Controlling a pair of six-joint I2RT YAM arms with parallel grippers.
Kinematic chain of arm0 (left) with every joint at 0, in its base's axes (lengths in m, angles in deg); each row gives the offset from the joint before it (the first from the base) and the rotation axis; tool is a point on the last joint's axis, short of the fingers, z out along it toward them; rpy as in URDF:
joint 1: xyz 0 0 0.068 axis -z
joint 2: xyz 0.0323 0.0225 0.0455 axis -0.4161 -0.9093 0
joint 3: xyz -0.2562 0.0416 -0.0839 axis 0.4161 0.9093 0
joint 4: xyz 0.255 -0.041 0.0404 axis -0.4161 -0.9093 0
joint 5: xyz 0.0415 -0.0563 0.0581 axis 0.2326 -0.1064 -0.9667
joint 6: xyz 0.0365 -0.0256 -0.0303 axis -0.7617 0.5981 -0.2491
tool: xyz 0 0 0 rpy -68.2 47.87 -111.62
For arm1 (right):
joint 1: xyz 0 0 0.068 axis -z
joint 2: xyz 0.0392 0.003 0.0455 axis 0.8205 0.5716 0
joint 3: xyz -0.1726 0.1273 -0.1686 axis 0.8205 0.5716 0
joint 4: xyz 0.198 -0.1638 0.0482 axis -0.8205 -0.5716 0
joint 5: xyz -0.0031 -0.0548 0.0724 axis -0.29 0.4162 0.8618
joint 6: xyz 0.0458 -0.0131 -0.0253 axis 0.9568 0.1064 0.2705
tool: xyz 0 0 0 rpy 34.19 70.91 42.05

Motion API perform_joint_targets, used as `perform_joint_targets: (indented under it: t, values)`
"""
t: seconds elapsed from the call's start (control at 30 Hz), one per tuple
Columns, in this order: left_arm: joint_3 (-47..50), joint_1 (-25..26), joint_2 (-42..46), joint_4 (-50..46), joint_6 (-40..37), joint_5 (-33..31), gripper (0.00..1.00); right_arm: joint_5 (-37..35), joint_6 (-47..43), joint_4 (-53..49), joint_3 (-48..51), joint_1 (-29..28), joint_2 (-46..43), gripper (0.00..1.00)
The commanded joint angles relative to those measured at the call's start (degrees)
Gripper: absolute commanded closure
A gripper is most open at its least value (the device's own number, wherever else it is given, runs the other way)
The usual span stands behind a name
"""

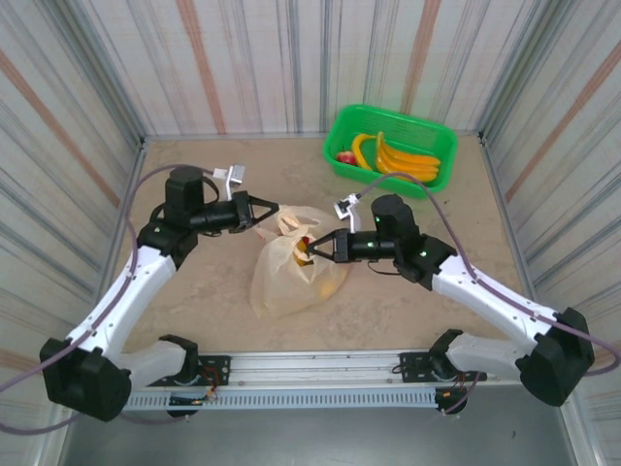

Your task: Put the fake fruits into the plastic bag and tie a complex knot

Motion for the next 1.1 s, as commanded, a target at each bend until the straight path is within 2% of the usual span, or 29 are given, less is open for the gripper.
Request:
perform_joint_targets:
  t: [0.0,0.27,0.4,0.53,0.73,0.83,0.97,1.07]
  values:
    - [-1.6,-0.8,3.7,-4.3,-7.1,-8.5,1.00,-0.4,-3.2,-5.8,2.0,1.6,-3.9,1.00]
    - [-1.6,-0.8,4.7,-5.6,-10.1,-12.0,1.00,-0.2,-4.8,-8.0,2.0,3.5,-6.1,1.00]
    - [-1.4,-0.6,4.6,-5.4,-10.1,-10.8,1.00,0.0,-5.1,-7.6,1.4,3.9,-6.1,1.00]
    - [-2.9,2.3,4.2,-7.3,-12.7,-11.4,1.00,-0.3,-5.0,-6.8,0.6,3.9,-5.0,1.00]
    - [-3.9,8.9,6.5,-15.1,-18.9,-22.7,1.00,-0.7,-4.2,-4.9,-1.8,4.1,-3.9,1.00]
    - [0.7,9.3,9.5,-14.6,-15.6,-27.6,1.00,-0.4,-3.8,-3.9,-2.8,4.4,-3.5,1.00]
    - [6.4,9.3,11.9,-11.0,-11.0,-28.0,1.00,-0.1,-3.5,-3.0,-3.3,4.9,-2.7,1.00]
    - [7.5,9.3,12.2,-11.0,-10.3,-29.0,1.00,-0.3,-3.8,-3.4,-2.7,5.0,-2.2,1.00]
